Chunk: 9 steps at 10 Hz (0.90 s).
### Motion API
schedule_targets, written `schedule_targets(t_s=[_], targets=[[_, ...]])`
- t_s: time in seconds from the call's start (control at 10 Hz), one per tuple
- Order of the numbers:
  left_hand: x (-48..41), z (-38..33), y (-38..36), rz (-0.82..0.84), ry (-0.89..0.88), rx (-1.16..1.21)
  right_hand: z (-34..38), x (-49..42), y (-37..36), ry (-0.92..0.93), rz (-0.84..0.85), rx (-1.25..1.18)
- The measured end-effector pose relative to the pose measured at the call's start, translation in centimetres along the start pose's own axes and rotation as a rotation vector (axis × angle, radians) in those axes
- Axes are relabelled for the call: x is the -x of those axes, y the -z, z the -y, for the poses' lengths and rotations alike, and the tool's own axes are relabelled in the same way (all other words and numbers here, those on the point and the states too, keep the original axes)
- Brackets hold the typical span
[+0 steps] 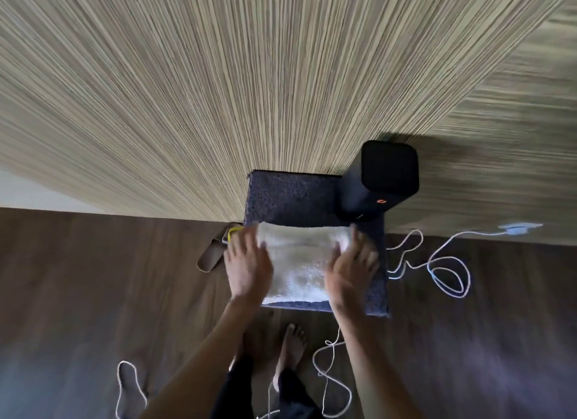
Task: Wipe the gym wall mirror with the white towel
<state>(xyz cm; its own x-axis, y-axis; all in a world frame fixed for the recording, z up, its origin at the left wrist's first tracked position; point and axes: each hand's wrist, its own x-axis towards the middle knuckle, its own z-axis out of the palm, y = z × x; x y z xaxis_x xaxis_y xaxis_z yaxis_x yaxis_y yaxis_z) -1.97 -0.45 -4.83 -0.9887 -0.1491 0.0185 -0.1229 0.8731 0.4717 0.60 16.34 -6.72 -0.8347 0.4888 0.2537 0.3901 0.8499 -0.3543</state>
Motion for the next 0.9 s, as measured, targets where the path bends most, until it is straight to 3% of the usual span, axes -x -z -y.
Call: schedule_targets(t_s=[0.1, 0.2, 0.3, 0.4, 0.5, 0.8, 0.9], targets=[[1.6, -1.6, -2.0, 0.114, -0.400, -0.115, 0.1, 0.8, -0.9, 0.455, 0.199, 0.052], [2.2, -0.7, -3.6, 0.219, -0.455, -0.205, -2.1, 0.7, -1.5, 0.440, 0.284, 0.117], [1.3, 1.3, -3.8, 0.215, -0.324, -0.252, -2.2, 0.5, -1.2, 0.094, 0.296, 0.076], [0.5, 2.7, -3.2, 0.196, -0.226, -0.280, -1.4, 0.3, -1.2, 0.082, 0.293, 0.084], [0.1, 2.0, -2.7, 0.194, -0.245, -0.275, -0.5, -0.2, -1.0, 0.135, 0.261, 0.069], [-1.4, -4.8, 3.4, -0.180, -0.368, 0.112, 3.4, -1.6, 5.8, 0.156, 0.069, -0.503], [3.0, -7.4, 6.7, -0.191, -0.439, 0.308, 5.3, 0.1, 12.9, 0.156, 0.040, -0.701]])
